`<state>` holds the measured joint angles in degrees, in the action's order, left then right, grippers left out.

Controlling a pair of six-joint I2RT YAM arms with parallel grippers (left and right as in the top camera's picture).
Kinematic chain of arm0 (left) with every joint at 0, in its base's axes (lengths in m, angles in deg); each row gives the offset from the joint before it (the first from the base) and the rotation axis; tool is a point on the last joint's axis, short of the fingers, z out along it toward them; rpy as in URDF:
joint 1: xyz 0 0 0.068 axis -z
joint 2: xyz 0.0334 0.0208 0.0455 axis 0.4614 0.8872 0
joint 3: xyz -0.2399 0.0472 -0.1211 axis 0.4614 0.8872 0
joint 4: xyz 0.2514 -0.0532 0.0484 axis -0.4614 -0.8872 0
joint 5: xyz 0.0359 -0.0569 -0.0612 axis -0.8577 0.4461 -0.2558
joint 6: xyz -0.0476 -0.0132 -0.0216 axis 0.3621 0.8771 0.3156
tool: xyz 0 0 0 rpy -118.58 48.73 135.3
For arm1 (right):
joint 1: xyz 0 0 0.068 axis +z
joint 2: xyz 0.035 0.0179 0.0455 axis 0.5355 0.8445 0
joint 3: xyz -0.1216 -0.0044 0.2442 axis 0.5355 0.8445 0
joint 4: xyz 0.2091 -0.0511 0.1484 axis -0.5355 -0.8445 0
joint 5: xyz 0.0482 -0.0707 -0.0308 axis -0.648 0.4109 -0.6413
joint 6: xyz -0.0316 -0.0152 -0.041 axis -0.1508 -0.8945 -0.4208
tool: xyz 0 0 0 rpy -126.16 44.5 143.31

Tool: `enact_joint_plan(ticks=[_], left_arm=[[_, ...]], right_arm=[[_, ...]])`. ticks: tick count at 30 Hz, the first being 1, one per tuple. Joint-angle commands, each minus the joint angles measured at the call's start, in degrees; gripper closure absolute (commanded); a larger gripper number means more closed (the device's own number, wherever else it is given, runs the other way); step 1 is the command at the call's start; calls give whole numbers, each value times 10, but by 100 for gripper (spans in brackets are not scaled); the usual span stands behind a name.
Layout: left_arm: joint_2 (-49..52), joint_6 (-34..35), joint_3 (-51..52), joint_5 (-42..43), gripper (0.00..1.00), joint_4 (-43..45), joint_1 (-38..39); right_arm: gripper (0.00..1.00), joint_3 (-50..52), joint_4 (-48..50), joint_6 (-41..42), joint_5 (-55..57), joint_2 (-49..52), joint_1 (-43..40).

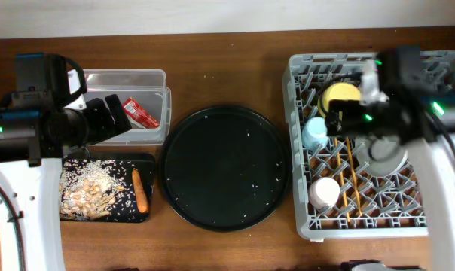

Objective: Sort waste into correct bins and load items into the dishwasher rack

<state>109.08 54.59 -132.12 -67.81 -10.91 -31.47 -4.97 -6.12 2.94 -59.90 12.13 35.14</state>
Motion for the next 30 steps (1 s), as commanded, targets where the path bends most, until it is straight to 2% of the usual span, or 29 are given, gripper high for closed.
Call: enact_joint_plan(ticks=[1,9,14,17,19,20,21,22,24,26,30], left_arm=[[-8,6,-10,-2,1,-1,-2],[-7,6,-10,-2,1,-1,-2],[-8,6,-10,-2,1,-1,-2],[-8,6,-10,-2,1,-1,-2],[-7,6,-10,-2,1,-1,-2],[-7,6,-10,-2,1,-1,-2],[-7,6,-10,-2,1,-1,-2],[-7,6,-10,-2,1,-1,-2],[-7,6,-10,-2,1,-1,-2],[-7,6,-10,-2,1,-1,-2],[-7,6,-10,-2,1,0,-2]], right_arm=[[2,-7,-1,0,-7,-106,-2],[2,11,-6,0,-8,-440,-2],[2,132,32,0,-22,-645,-2],[2,310,171,0,-22,-741,-3],[2,469,340,0,-22,-787,-3],[2,517,398,0,-22,-794,-3],[2,581,485,0,-22,-795,-3],[2,687,649,0,-23,-795,-3],[2,801,823,0,-22,-795,-3],[2,865,883,0,-22,-795,-3],[2,915,881,0,-22,-796,-3]])
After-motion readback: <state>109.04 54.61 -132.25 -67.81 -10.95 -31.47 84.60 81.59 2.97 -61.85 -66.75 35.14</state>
